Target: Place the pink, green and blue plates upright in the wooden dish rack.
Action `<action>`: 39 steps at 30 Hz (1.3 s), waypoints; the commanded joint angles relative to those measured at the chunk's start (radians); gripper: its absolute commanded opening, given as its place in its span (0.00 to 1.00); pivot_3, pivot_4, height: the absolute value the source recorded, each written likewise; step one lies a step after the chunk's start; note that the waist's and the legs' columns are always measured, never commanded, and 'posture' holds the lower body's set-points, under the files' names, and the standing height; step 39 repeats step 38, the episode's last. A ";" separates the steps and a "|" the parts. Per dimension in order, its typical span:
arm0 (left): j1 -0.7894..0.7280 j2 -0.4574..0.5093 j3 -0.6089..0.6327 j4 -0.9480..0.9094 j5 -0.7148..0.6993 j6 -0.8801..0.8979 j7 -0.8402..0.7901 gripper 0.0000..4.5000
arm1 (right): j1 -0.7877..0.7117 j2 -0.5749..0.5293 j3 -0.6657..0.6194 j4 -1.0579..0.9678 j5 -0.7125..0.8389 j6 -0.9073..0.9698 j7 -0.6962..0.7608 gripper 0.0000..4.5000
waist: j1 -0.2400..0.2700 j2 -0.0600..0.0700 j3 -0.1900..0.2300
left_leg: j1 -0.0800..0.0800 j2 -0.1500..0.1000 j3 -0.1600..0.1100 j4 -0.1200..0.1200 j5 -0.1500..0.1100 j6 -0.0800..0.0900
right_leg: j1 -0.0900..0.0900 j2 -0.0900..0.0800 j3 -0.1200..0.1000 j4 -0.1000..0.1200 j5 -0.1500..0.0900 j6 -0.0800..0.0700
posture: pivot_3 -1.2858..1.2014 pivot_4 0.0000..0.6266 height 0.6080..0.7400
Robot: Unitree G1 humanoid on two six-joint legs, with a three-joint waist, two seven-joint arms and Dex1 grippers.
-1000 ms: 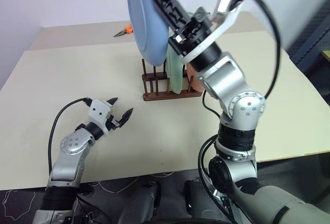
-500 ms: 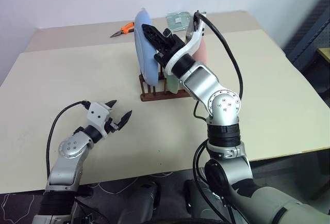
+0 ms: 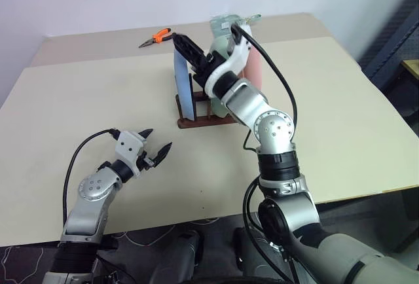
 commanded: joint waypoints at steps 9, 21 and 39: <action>0.010 -0.017 -0.014 -0.071 0.005 0.025 0.010 0.81 | -0.075 -0.339 0.142 -0.349 -0.312 -0.068 0.424 0.99 | 0.009 -0.001 0.000 | 0.000 0.000 0.000 0.001 0.000 0.000 | 0.000 -0.001 -0.001 -0.002 0.000 0.000 | 0.52 0.24 1.00; 0.056 0.013 0.012 -0.057 0.016 0.014 0.010 0.81 | 0.662 -0.976 -0.246 -0.371 -0.403 -0.097 0.838 0.99 | 0.025 -0.001 0.000 | -0.001 0.001 0.005 0.003 -0.003 0.004 | 0.005 -0.004 -0.001 -0.007 0.000 0.001 | 0.52 0.24 1.00; 0.145 0.036 0.066 -0.146 0.010 0.052 0.033 0.81 | 0.602 -0.841 -0.055 -0.022 -0.672 -0.390 0.917 0.99 | 0.028 -0.002 0.000 | 0.002 0.004 0.007 0.004 -0.003 0.003 | 0.007 -0.005 -0.003 -0.007 0.001 -0.001 | 0.52 0.24 1.00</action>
